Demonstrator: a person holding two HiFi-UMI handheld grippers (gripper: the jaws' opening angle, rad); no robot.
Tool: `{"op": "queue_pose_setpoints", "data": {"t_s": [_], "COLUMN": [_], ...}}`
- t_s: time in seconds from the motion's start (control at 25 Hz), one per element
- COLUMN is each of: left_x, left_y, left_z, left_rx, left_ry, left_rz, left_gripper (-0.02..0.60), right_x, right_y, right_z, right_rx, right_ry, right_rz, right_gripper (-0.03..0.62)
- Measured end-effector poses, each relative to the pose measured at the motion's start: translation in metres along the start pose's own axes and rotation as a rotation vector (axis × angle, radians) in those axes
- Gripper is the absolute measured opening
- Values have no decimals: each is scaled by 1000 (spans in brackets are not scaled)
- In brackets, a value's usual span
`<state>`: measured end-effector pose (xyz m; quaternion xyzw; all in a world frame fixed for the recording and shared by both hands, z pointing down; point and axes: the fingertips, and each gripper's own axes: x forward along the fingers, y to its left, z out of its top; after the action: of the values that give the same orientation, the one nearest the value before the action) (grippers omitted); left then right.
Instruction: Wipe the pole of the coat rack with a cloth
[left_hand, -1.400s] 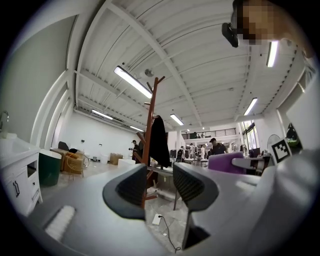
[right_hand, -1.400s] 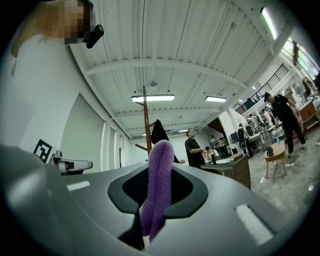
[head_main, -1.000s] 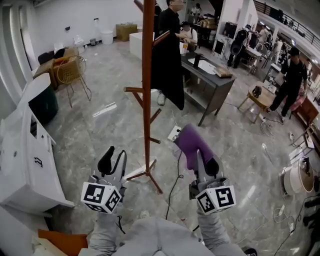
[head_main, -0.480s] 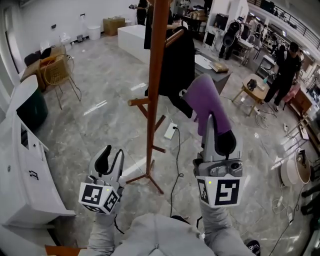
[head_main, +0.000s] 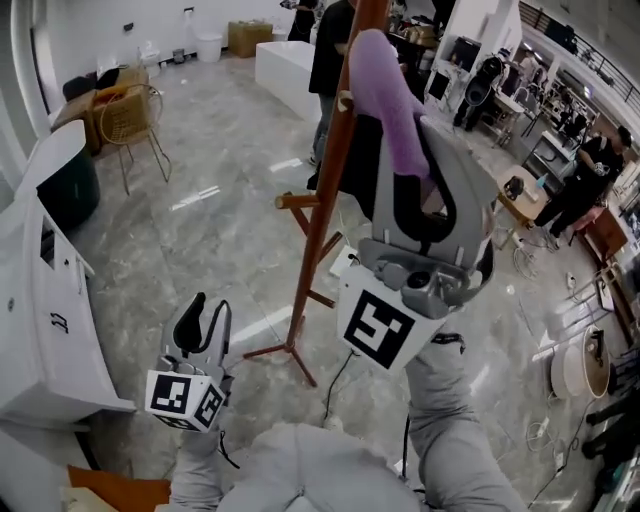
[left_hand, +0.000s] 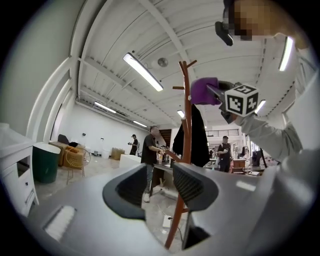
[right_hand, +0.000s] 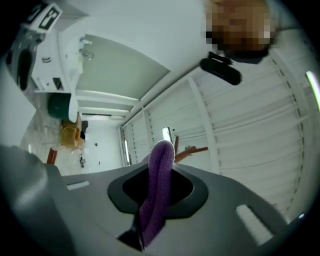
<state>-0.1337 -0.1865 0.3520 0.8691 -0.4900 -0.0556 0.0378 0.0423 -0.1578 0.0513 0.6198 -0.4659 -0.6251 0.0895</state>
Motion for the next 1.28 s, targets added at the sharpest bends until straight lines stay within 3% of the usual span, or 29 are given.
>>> {"op": "queue_pose_setpoints", "data": {"t_s": [0.16, 0.44, 0.56, 0.96, 1.28], "left_x": [-13, -22, -23, -23, -26], "left_y": [11, 16, 13, 6, 6], "left_z": [-1, -10, -11, -13, -21], "left_rx": [-10, -22, -31, -39, -47], "left_ry": [-7, -1, -3, -8, -2], "left_rz": [63, 107, 110, 122, 137], "left_gripper": [169, 169, 169, 169, 169], "right_x": [6, -14, -22, -48, -74], "right_y": [54, 111, 129, 163, 182], "right_z": [-3, -18, -28, -55, -66], "right_rx": [-99, -8, 72, 488, 639], "right_ry": [-29, 17, 61, 177, 264], "right_rz": [148, 297, 351, 457, 520], "right_gripper": [52, 54, 54, 54, 54]}}
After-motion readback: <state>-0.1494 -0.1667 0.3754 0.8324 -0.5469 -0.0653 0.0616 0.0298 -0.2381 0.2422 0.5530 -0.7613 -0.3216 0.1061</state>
